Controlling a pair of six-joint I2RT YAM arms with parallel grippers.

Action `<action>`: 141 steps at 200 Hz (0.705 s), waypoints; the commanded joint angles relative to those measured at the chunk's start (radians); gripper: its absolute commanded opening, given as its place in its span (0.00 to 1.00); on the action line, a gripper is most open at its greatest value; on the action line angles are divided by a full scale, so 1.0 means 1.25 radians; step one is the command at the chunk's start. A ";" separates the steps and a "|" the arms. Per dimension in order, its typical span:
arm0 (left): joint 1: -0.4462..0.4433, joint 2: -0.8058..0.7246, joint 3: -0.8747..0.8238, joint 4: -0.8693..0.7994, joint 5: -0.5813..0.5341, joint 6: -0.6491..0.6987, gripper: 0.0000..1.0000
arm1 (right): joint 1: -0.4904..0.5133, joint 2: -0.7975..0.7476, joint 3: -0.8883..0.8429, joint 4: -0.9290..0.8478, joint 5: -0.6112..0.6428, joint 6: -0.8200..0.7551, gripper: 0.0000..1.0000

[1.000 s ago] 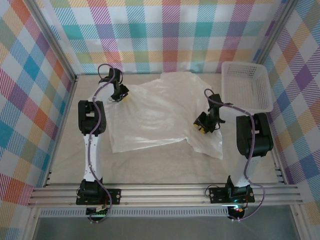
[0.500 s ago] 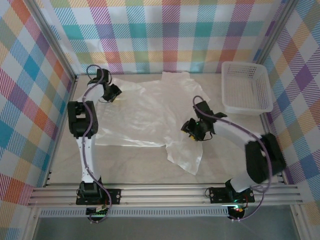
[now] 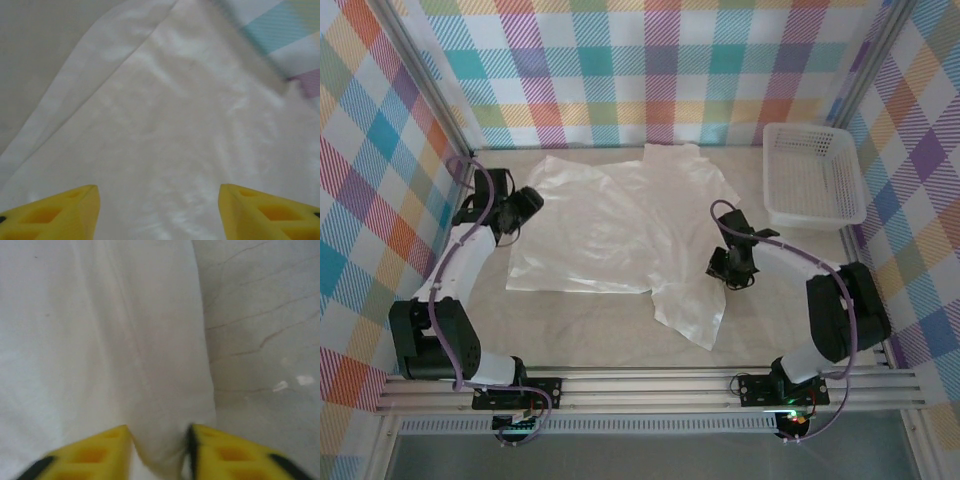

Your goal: Fold the inside-out t-shirt

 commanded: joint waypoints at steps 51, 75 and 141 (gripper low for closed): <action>0.021 -0.063 -0.192 -0.203 -0.097 -0.093 0.49 | -0.029 -0.233 -0.143 0.009 0.147 0.093 0.00; 0.044 -0.057 -0.216 -0.181 -0.107 -0.088 0.45 | -0.029 -0.220 -0.165 0.054 0.098 0.098 0.00; 0.135 0.030 -0.177 -0.021 -0.036 -0.030 0.53 | -0.029 -0.176 -0.130 0.049 0.081 0.056 0.00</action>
